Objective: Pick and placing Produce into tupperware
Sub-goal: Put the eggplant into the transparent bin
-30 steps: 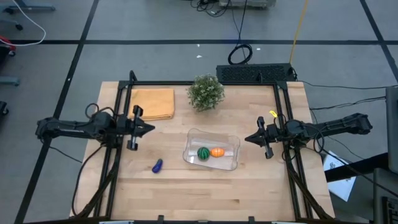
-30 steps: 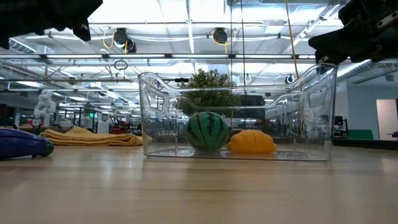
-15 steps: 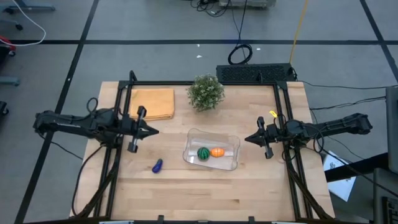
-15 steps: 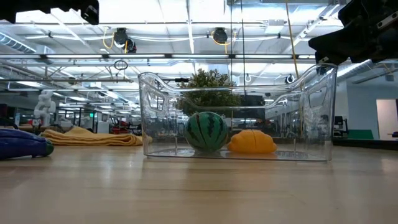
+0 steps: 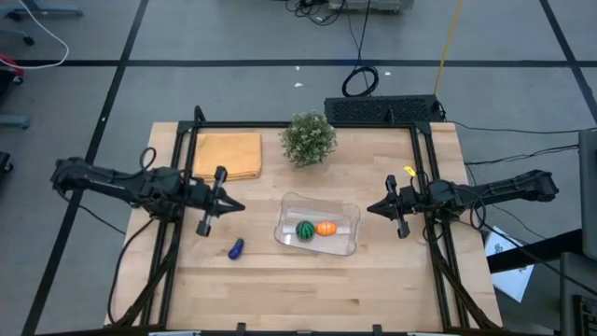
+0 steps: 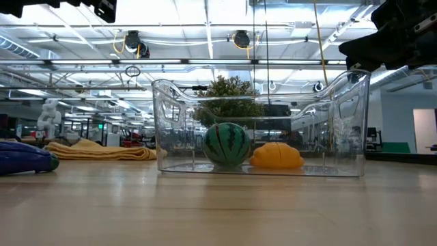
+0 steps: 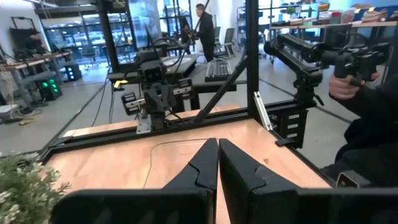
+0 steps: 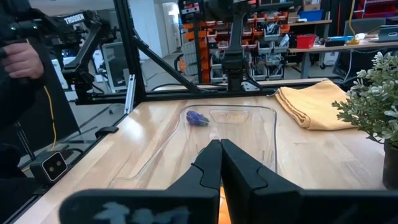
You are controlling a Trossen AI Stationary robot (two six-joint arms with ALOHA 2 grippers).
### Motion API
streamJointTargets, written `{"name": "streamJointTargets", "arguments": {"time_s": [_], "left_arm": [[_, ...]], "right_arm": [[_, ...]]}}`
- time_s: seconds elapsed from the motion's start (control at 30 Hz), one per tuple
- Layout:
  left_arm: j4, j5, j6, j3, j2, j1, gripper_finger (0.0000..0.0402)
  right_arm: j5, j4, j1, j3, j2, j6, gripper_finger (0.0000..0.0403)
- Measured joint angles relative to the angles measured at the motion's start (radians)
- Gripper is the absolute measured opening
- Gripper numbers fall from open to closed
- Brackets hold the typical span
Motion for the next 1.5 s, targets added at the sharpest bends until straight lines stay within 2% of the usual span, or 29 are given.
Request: {"name": "streamJointTargets", "arguments": {"time_s": [0.1, 0.43, 0.63, 1.1, 1.23, 1.5], "left_arm": [[-0.011, -0.050, -0.014, 0.014, 0.016, -0.025, 0.0019], [-0.294, -0.436, -0.273, 0.146, 0.066, -0.161, 0.0019], [-0.470, -0.550, -0.475, 0.253, 0.151, -0.229, 0.0019], [-0.866, -0.551, -0.938, 0.487, 0.439, -0.292, 0.0019], [-0.980, -0.540, -1.016, 0.549, 0.505, -0.292, 0.0019], [-0.997, -0.341, -1.107, 0.573, 0.592, -0.296, 0.0019]], "right_arm": [[0.000, 0.006, 0.000, -0.003, 0.000, 0.006, 0.0000], [0.006, 0.092, -0.001, -0.070, 0.000, 0.026, 0.0000], [0.007, 0.092, -0.001, -0.072, 0.000, 0.034, 0.0000], [0.008, 0.092, -0.001, -0.076, 0.000, 0.036, 0.0000], [0.008, 0.091, -0.001, -0.076, 0.000, 0.040, 0.0000], [0.008, 0.079, -0.001, -0.077, 0.000, 0.041, 0.0000]]}}
